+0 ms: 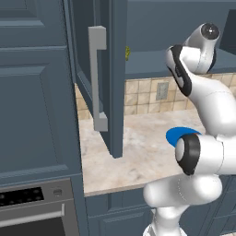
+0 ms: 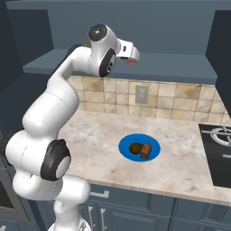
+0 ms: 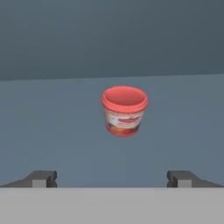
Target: Pick the avocado and bread from the counter and place them on the plate. Then pick the jam from the cabinet and place it next to the plate. Lastly close the cabinet door.
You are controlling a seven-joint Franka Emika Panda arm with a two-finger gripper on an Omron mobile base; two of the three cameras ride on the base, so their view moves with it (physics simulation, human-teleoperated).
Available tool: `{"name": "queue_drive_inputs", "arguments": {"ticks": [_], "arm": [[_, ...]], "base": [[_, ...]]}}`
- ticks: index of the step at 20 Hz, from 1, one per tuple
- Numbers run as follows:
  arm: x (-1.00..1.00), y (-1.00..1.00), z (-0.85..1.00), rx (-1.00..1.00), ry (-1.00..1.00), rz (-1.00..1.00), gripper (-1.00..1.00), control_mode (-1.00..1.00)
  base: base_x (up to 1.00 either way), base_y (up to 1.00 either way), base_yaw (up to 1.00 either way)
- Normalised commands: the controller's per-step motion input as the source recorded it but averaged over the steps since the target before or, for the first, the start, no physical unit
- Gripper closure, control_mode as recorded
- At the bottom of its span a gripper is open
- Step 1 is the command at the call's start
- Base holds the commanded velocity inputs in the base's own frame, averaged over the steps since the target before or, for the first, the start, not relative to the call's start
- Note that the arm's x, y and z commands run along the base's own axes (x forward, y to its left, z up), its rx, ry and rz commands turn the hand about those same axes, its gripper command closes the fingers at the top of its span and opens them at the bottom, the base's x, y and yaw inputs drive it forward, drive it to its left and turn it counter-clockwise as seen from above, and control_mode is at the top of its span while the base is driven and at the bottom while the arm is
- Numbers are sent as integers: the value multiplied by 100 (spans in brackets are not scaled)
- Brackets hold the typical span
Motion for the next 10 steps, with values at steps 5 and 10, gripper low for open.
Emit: {"name": "queue_drive_inputs", "arguments": {"ticks": [5, 10], "arm": [[2, -1, 1, 0, 1, 3, -100, -100], [6, -3, 0, 0, 0, 4, -100, -100]], "base": [[0, 0, 0], [0, 0, 0]]}}
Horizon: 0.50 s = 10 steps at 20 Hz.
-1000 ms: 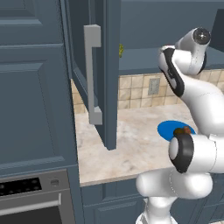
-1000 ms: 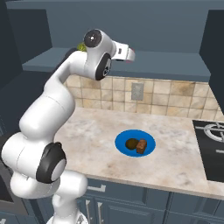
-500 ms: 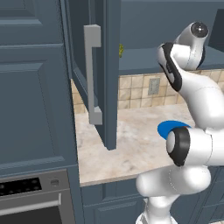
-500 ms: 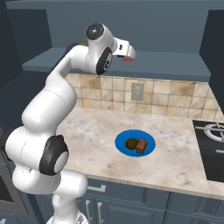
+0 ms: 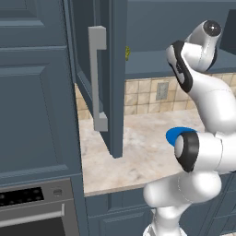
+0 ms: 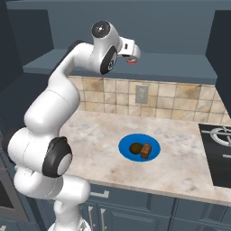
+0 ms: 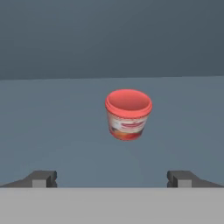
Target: Pick the avocado and bread from the counter and place them on the plate. Then pick the jam from the cabinet and place it next to the plate. Lastly close the cabinet door.
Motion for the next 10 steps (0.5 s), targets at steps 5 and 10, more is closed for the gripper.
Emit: {"name": "queue_drive_inputs", "arguments": {"ticks": [5, 10], "arm": [[15, -3, 0, 0, 0, 4, -100, -100], [18, -6, 0, 0, 0, 3, -100, -100]], "base": [[0, 0, 0], [0, 0, 0]]}}
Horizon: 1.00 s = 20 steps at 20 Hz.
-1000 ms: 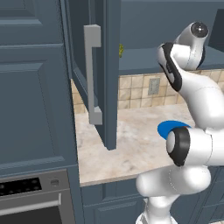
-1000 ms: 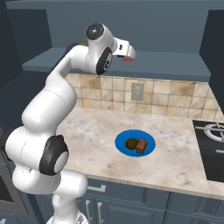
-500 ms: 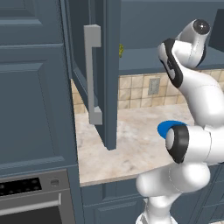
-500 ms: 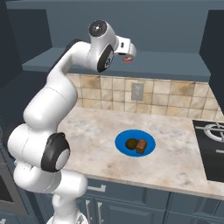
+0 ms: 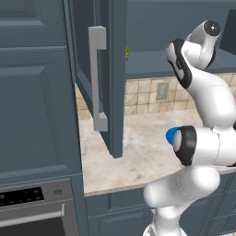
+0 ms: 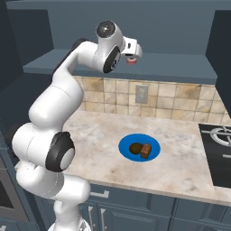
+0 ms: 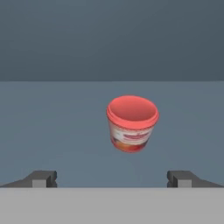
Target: Pick the avocado and bread from the counter and place them on the plate. Then pick the jam from the cabinet and place it next to the plate. Lastly close the cabinet door.
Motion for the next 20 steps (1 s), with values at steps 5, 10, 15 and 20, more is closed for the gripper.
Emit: {"name": "queue_drive_inputs", "arguments": {"ticks": [5, 10, 15, 20], "arm": [[16, -16, 0, 0, 0, 0, -100, -100], [23, -12, 0, 0, 0, 0, -100, -100], [27, -1, 0, 0, 0, 0, -100, -100], [26, -1, 0, 0, 0, 0, -100, -100]], "base": [[0, 0, 0], [0, 0, 0], [0, 0, 0], [0, 0, 0]]}}
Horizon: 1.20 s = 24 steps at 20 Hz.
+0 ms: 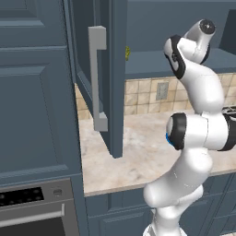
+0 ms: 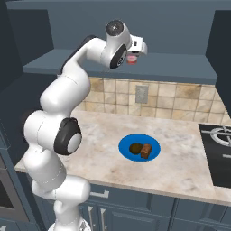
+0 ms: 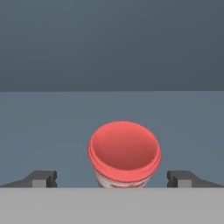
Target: Pick the avocado and bread from the counter and place them on the plate. Then pick the jam from the cabinet and place it next to the plate. Lastly close the cabinet door.
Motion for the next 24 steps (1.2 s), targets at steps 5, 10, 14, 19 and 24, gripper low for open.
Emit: {"name": "queue_drive_inputs", "arguments": {"ticks": [5, 10, 14, 19, 24], "arm": [[18, -12, -4, 3, 5, 1, -100, -100], [15, -18, -7, 3, 4, 1, -100, -100], [20, -7, -2, 1, 0, 1, -100, -100], [21, 0, -4, 0, 0, 0, -100, -100], [15, 0, -12, 0, 2, 0, -100, -100]], "base": [[0, 0, 0], [0, 0, 0], [0, 0, 0], [0, 0, 0], [0, 0, 0]]}}
